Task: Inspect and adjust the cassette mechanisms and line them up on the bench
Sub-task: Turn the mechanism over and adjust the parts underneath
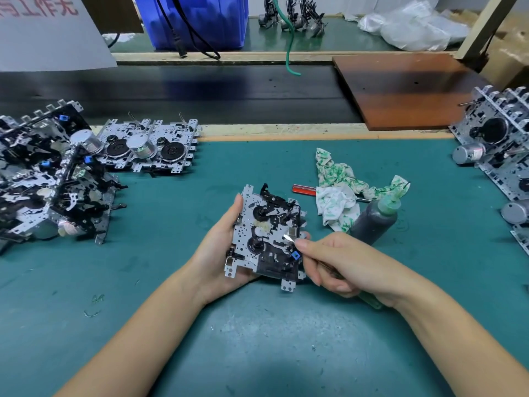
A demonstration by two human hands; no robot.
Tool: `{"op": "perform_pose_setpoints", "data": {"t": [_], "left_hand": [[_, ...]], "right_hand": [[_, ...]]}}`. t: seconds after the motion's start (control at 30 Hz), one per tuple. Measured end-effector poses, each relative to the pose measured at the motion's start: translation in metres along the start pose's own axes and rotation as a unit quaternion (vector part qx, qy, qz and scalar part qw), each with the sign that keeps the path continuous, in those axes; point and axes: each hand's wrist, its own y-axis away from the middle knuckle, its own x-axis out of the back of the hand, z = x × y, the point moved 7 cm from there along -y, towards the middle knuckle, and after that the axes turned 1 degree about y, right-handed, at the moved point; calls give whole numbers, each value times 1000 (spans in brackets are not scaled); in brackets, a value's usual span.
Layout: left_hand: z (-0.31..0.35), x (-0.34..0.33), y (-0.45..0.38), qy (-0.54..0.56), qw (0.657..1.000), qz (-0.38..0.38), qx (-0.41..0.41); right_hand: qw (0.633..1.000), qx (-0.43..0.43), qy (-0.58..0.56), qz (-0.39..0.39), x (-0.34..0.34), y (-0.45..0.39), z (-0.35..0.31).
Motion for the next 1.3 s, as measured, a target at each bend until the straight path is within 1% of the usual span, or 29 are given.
{"op": "perform_pose_setpoints", "data": {"t": [0.27,0.47,0.77,0.9,1.07,1.23,1.3], "left_hand": [[0,-1,1,-8,1000,4,-1],[0,-2,0,-26,1000,14,-8],[0,-2,0,-40,998,33,-30],[0,-3,0,-46,998,35,-37],[2,-6,0,-60,996,33,-61],[1,-8,3,-73,995,21,-66],[0,-8,4,-66,996,10,-56]], "right_hand": [[1000,-3,18,-4,-2,2,0],[999,2,40,26,-2,1,2],[999,-23,44,-2,-2,-1,7],[996,-14,84,-9,0,1,4],[990,-3,143,7,2,3,2],[993,2,121,-4,0,3,3],[996,8,89,-1,0,4,2]]}}
